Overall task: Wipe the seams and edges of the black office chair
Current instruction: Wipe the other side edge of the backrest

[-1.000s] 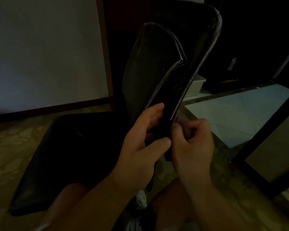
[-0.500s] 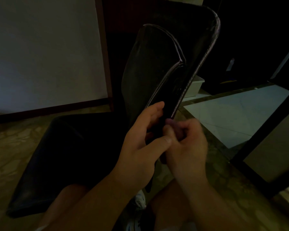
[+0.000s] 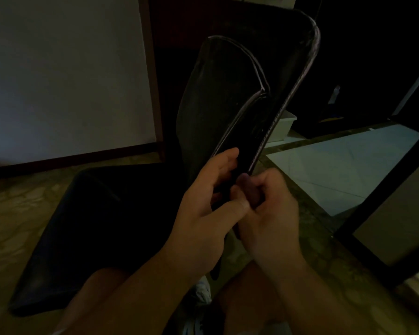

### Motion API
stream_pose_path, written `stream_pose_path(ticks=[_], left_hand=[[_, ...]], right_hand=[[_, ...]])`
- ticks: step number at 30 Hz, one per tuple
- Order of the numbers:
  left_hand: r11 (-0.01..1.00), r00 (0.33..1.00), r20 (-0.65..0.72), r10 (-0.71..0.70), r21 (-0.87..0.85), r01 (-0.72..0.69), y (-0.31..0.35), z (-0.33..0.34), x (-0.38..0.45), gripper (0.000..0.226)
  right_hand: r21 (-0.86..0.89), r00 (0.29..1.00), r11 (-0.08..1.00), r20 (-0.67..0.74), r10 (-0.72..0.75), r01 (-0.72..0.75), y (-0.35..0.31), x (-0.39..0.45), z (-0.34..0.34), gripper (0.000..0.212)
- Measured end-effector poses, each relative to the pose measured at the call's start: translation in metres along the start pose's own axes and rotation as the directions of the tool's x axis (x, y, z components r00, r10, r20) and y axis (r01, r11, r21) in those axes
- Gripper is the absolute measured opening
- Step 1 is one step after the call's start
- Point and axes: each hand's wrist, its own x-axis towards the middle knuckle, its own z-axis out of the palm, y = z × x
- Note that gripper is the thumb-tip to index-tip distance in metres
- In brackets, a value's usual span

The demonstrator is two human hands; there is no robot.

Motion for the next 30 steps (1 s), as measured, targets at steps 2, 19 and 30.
stream_pose_path(ticks=[2, 19, 30], left_hand=[[1.0, 1.0, 0.01, 0.004, 0.015, -0.004, 0.002, 0.002, -0.001, 0.066], [1.0, 1.0, 0.013, 0.015, 0.002, -0.015, 0.001, -0.001, 0.0, 0.069], [1.0, 1.0, 0.022, 0.015, -0.002, -0.015, 0.005, 0.0, 0.001, 0.069]], right_hand=[[-0.022, 0.996, 0.999, -0.083, 0.022, -0.024, 0.003, 0.002, -0.001, 0.023], [-0.099, 0.996, 0.993, -0.058, -0.074, 0.068, -0.005, 0.005, -0.004, 0.023], [-0.136, 0.987, 0.987, -0.13, -0.099, 0.081, -0.008, 0.013, -0.011, 0.03]])
